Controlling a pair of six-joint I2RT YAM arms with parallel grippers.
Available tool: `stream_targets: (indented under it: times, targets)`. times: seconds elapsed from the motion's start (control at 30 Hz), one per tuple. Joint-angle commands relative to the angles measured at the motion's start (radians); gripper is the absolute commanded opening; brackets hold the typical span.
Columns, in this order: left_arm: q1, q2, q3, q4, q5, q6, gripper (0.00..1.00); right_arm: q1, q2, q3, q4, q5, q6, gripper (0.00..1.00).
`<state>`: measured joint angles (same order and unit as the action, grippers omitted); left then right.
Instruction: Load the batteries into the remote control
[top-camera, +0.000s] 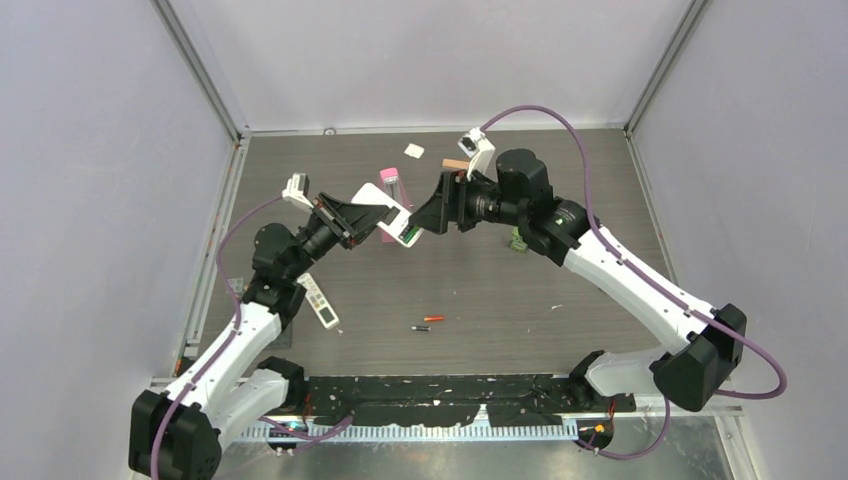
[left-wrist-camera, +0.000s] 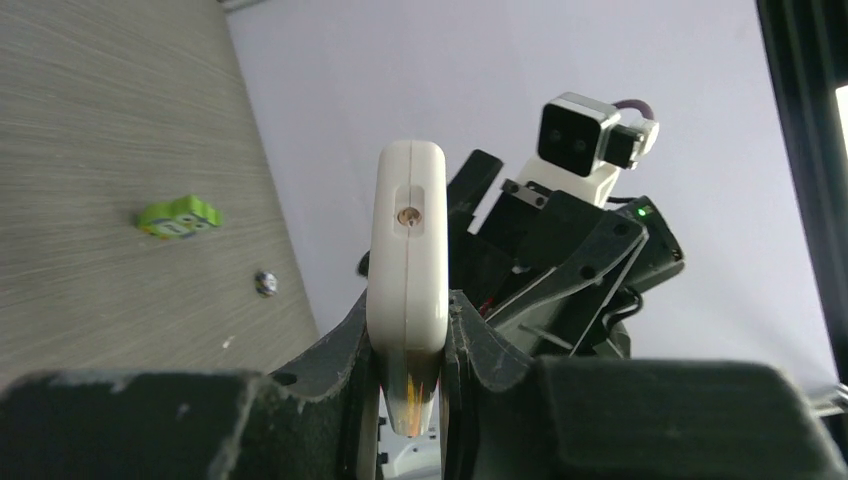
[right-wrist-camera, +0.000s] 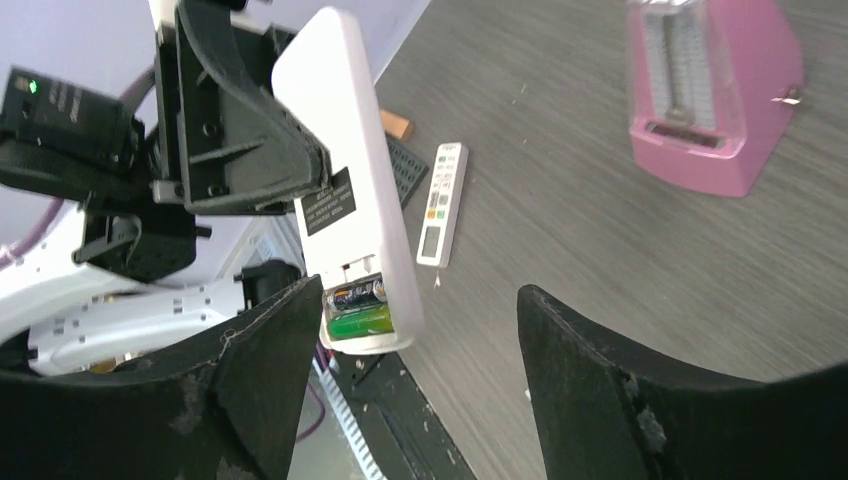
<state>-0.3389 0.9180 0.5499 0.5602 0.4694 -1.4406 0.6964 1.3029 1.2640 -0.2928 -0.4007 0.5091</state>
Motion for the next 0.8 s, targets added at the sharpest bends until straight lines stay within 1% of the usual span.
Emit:
stream_targets:
  times: [0.0,0.1,0.17,0.27,0.3,0.33,0.47,0.53,0.63,0.67,0.77]
  targets:
    - [0.057,-0.057,0.035,-0.146,-0.038,0.112,0.00,-0.048,0.024,0.053,0.111,0.058,0.056,0.77]
    - [0.099,-0.089,0.035,-0.235,-0.036,0.146,0.00,-0.086,0.075,0.087,0.118,0.086,0.055,0.77]
    - [0.121,-0.102,0.040,-0.279,-0.031,0.157,0.00,-0.109,0.152,0.128,0.128,0.112,0.033,0.77]
    - [0.143,-0.117,0.054,-0.330,-0.021,0.173,0.00,-0.133,0.258,0.189,0.144,0.154,-0.019,0.73]
    - [0.148,-0.120,0.060,-0.345,-0.020,0.178,0.00,-0.142,0.317,0.221,0.156,0.167,-0.053,0.72]
    - [0.154,-0.123,0.068,-0.363,-0.016,0.185,0.00,-0.144,0.345,0.235,0.165,0.205,-0.073,0.71]
    - [0.169,-0.127,0.094,-0.413,-0.003,0.210,0.00,-0.163,0.521,0.318,0.267,0.327,-0.156,0.68]
    - [0.178,-0.126,0.101,-0.425,0.004,0.211,0.00,-0.172,0.642,0.361,0.368,0.376,-0.172,0.65]
    - [0.189,-0.117,0.109,-0.442,0.016,0.212,0.00,-0.178,0.768,0.461,0.435,0.397,-0.161,0.59]
    - [0.193,-0.112,0.114,-0.450,0.019,0.211,0.00,-0.183,0.830,0.515,0.452,0.394,-0.132,0.58]
    - [0.203,-0.098,0.128,-0.464,0.026,0.216,0.00,-0.200,0.944,0.631,0.470,0.380,-0.017,0.50]
